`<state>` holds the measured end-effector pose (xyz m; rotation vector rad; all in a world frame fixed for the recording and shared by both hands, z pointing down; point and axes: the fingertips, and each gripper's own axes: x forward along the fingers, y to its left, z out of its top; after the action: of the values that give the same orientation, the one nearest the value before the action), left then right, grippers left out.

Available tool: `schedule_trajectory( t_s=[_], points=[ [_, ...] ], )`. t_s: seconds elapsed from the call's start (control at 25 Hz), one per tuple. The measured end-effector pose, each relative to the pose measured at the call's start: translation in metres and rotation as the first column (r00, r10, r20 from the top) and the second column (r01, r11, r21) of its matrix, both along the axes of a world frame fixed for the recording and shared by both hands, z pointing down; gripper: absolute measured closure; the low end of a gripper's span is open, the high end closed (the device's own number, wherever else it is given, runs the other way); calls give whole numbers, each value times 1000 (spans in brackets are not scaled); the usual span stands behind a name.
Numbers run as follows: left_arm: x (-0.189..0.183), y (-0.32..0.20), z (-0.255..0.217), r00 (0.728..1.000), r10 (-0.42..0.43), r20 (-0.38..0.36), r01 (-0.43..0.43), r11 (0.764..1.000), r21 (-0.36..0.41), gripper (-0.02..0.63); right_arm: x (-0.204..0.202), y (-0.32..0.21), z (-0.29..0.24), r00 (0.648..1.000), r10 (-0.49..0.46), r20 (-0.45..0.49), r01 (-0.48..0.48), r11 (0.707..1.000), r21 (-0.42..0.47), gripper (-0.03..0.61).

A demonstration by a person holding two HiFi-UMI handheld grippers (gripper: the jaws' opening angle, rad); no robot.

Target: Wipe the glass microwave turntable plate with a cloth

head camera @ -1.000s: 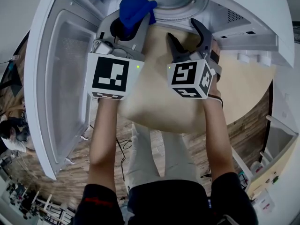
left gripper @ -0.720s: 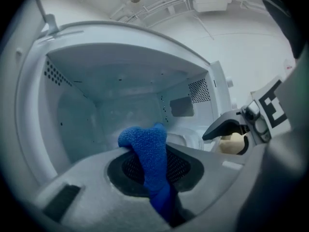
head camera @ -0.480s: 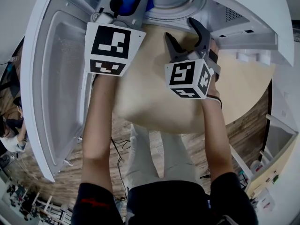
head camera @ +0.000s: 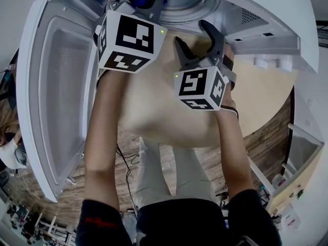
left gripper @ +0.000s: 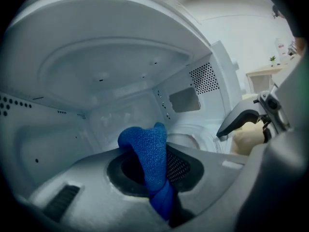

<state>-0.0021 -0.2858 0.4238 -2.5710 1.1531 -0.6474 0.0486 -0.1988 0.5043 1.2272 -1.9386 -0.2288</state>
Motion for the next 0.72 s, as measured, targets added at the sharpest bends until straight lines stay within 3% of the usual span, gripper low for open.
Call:
schedule_trajectory(
  t_s=[0.2,0.72],
  points=[
    [6,-4,13,999,16,51,-16,1000,-9,560,1,0,0,1000,1,0,-1,1000,0,287],
    [11,-9,19,995,42,93,-41,999,-11,560,1,0,1,1000,-1,0,1,1000,-2,287]
  ],
)
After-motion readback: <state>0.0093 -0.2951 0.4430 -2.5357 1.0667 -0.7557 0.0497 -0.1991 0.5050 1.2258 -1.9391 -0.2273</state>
